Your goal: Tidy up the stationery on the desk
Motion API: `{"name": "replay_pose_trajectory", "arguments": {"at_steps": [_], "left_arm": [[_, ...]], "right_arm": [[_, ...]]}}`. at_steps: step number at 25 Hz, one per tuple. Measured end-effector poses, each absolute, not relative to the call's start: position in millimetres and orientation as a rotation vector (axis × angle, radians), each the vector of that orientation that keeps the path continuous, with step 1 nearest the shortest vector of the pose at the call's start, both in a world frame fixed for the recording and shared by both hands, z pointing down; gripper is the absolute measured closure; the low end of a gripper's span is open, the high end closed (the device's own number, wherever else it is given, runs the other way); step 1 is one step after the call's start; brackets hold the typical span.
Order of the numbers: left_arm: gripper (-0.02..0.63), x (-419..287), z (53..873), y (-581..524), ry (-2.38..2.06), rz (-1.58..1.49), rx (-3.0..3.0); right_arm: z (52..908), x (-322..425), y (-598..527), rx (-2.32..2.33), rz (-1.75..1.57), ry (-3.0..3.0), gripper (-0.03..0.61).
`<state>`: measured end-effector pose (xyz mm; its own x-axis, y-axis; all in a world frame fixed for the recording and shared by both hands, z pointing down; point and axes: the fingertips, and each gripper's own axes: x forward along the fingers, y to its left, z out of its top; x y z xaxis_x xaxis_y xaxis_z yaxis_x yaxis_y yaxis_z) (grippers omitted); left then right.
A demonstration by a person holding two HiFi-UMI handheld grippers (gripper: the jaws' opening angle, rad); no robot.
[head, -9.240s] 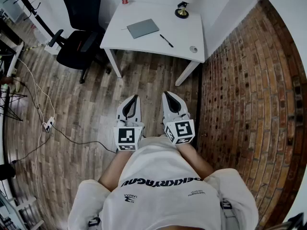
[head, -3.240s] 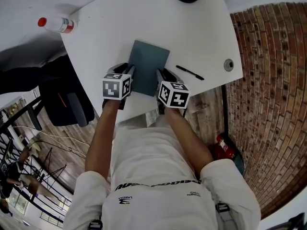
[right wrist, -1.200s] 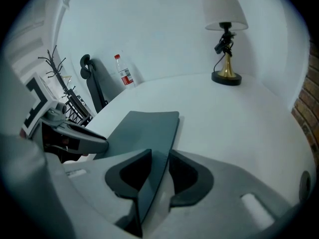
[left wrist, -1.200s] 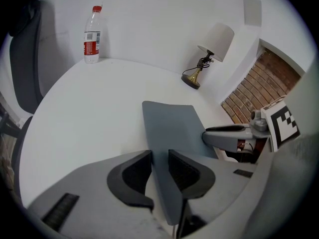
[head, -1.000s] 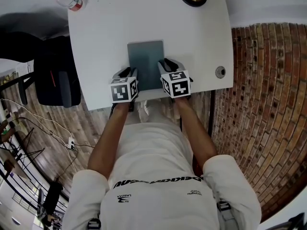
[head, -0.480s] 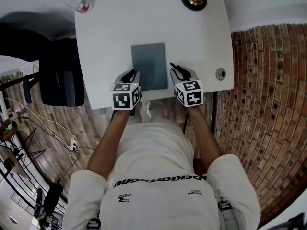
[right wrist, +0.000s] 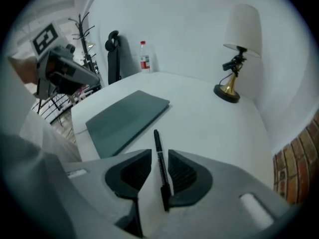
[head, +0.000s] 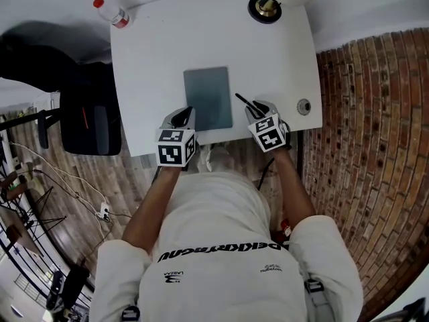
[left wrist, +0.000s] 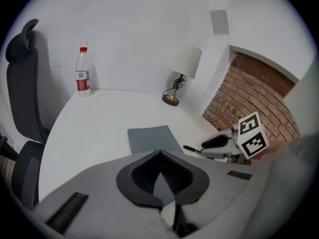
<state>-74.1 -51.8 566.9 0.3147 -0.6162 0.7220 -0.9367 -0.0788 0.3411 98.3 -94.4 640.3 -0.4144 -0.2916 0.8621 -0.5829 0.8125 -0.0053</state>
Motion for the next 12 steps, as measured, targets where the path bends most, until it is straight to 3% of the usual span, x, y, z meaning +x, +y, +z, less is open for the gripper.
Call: {"name": "replay_pose_trajectory", "arguments": {"at_steps": [12], "left_arm": [[0.615, -65, 555, -32, -1.382, 0.525, 1.839]], "right_arm": [[666, 113, -86, 0.501, 0.295, -1.923, 0.531]]}}
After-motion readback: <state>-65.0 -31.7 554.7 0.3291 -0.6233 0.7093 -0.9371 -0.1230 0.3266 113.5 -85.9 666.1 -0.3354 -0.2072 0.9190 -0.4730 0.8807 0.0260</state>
